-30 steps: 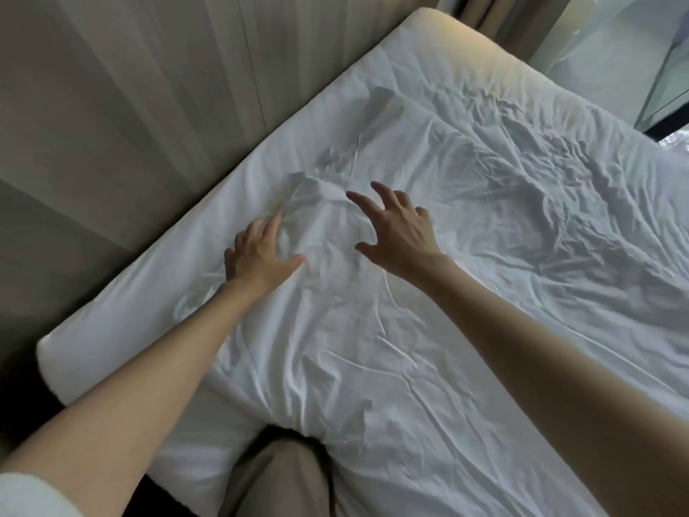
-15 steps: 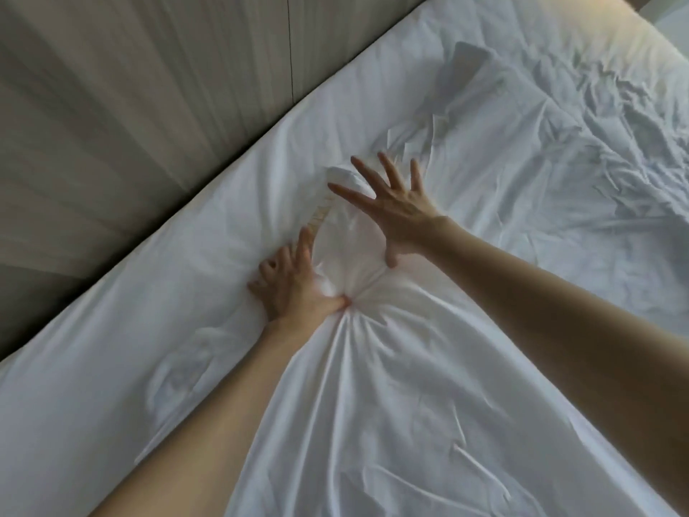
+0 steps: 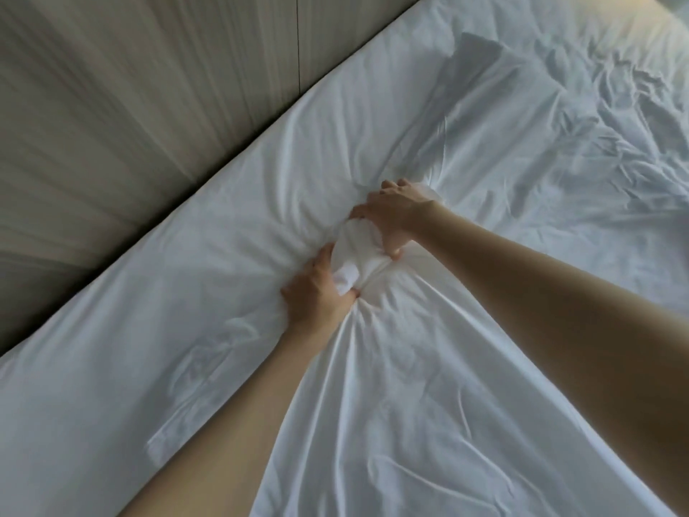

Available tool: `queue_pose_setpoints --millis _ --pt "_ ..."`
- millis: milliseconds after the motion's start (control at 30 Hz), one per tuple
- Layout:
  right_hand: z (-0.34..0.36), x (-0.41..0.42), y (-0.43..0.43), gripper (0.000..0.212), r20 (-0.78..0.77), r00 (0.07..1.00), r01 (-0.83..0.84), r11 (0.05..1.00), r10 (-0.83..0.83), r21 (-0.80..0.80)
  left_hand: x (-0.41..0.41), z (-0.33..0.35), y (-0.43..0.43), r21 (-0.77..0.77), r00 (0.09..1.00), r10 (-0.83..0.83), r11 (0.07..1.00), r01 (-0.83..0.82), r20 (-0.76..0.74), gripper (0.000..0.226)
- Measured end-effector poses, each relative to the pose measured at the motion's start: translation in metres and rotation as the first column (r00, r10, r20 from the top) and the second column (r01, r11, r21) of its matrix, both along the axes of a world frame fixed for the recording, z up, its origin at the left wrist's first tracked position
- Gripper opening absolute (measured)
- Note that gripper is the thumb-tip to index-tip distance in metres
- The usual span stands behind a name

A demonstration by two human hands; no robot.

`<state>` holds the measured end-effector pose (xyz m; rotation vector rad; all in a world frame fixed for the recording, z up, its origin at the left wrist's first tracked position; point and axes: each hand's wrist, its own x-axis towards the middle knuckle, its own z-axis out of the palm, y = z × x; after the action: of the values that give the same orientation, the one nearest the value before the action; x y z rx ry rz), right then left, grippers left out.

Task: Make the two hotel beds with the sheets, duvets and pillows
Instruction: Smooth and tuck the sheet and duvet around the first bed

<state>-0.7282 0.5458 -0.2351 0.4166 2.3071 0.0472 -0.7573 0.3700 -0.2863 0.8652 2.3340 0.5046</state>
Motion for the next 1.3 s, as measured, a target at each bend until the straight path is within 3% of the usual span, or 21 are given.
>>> queue_pose_setpoints --millis 67,167,267,433,633,867,933,1033,1167,1233,1300 --pt "0.006 0.014 -0.009 0.072 -0.043 0.999 -0.016 0.999 0.018 0.049 0.007 0.014 -0.008 0.011 0.99 -0.048 0.999 0.047 0.13 0.074" --pt "0.027 0.05 -0.023 0.056 -0.199 0.98 0.042 0.996 -0.027 0.074 0.013 0.039 -0.019 -0.068 0.951 -0.125 0.986 0.15 0.283 0.086" --pt "0.055 0.092 -0.034 0.058 -0.315 0.947 0.096 0.992 -0.065 0.082 0.026 0.067 -0.028 -0.085 0.932 -0.203 0.968 0.238 0.3 0.092" --pt "0.113 0.176 -0.047 0.067 -0.399 0.912 0.146 0.984 -0.092 0.107 0.09 0.128 -0.036 0.041 0.913 -0.324 0.945 0.324 0.25 0.086" --pt "0.17 0.317 -0.06 0.069 -0.464 0.878 0.229 0.953 -0.115 0.197 0.211 0.189 -0.035 0.125 0.868 -0.448 0.894 0.43 0.214 0.087" --pt "0.202 0.512 -0.08 0.058 -0.649 0.741 0.416 0.876 -0.172 0.243 0.39 0.236 -0.032 0.209 0.801 -0.524 0.851 0.481 0.291 0.094" --pt "0.202 0.564 -0.09 0.045 -0.686 0.704 0.462 0.852 -0.183 0.247 0.444 0.239 -0.035 0.19 0.779 -0.544 0.839 0.509 0.313 0.094" --pt "0.188 0.636 -0.115 0.037 -0.688 0.682 0.533 0.812 -0.248 0.236 0.529 0.238 -0.049 0.103 0.676 -0.597 0.777 0.621 0.432 0.105" --pt "0.152 0.722 -0.163 0.054 -0.507 0.627 0.735 0.665 -0.591 0.135 0.606 0.229 -0.07 0.018 0.526 -0.593 0.674 0.739 0.609 0.1" --pt "0.135 0.751 -0.186 0.054 -0.434 0.491 0.856 0.512 -0.755 0.078 0.617 0.221 -0.074 0.039 0.475 -0.711 0.574 0.818 0.518 0.084" --pt "0.12 0.76 -0.202 0.055 -0.475 0.273 0.942 0.332 -0.836 -0.043 0.607 0.206 -0.072 0.051 0.469 -0.835 0.503 0.863 0.287 0.071"
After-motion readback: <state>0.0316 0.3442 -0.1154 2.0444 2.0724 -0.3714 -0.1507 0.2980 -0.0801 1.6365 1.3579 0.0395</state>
